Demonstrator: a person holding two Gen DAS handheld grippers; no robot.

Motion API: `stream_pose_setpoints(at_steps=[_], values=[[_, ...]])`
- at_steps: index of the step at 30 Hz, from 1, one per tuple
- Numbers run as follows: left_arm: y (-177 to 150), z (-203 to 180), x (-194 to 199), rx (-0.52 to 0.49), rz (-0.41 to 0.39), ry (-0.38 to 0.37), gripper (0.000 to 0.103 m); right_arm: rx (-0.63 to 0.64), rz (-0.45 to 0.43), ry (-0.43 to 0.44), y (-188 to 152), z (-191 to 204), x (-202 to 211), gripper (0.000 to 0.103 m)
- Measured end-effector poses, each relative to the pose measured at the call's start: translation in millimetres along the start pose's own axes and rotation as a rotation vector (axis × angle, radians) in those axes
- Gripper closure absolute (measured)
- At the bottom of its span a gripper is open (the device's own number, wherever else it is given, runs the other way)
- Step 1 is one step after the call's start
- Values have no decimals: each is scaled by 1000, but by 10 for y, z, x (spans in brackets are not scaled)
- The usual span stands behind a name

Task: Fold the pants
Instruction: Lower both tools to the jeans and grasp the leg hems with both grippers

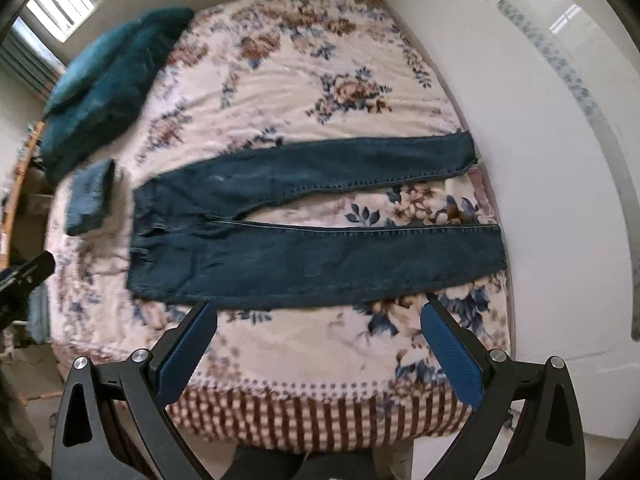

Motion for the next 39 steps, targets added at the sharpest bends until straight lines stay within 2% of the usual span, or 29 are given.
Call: stream_pose_setpoints(at_steps=[4,7,12,14,17,19,21,24,28,30,35,39], values=[[318,95,-628,-26,62,-6,0,-13,58,4,262,147,-583,0],[610,129,-1072,-68,65,5,0,24,84,-6,518,301,-1017,0],[1029,54,-1764,-192,62,21,0,135,135,-3,1061,597,-1815,0],[1142,-21,-2068,-259,82,17,0,199,169,11,1262,741,-2121,0],[1265,-143,-2544,-376,123,20,0,360,210,19,1639,1017,-2648,0],[1299,-214,-2854,-458,149,63,1,438,227,28,1841,1180,-2912,0],[1338,-300,-3136,-537,167,82,6,533,248,44,2035,1356,-3195,0],[1387,-461,-3535,-655,204,48,10,640,285,52,2271,1536,-3566,0],[1431,-635,-3907,-841,281,-2,12,800,359,71,2518,1635,-4004,0],[1454,-672,-4041,-903,312,-7,12,901,391,43,2626,1648,-4198,0],[1536,-748,-4195,-980,373,-42,10,1001,476,78,2777,1588,-4516,0],[1627,-755,-4152,-1015,397,-41,11,1061,550,116,2746,1448,-4611,1]])
Point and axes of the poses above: each gripper's, at about its wrist camera, not at the fingertips, and x roughly against the way its jaws point, z to its left, y to its top, the point moved 4 cm from there along -x, roughly the way its jaws point, and after that the axes turned 7 degrees about x, right-handed, at the moved point
